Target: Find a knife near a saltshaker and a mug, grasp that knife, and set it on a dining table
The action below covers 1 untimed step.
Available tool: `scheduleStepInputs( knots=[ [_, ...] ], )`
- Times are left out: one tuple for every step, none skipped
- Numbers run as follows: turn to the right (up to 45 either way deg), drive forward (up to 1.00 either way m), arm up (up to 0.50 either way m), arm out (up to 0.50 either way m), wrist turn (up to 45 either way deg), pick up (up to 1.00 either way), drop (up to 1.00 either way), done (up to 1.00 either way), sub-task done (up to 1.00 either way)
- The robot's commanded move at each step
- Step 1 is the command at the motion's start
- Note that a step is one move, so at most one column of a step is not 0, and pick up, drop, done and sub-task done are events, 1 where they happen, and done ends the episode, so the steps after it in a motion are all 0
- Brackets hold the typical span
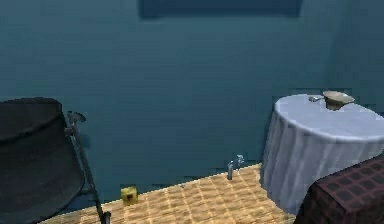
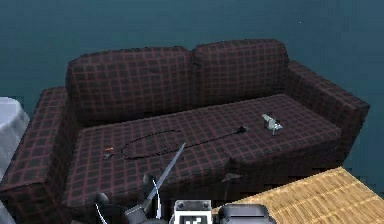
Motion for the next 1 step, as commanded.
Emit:
scheduleStepInputs(
  knots=[
    [0.0, 0.65, 0.0, 0.0, 0.0, 0.0, 0.0, 0.0, 0.0]
  ],
)
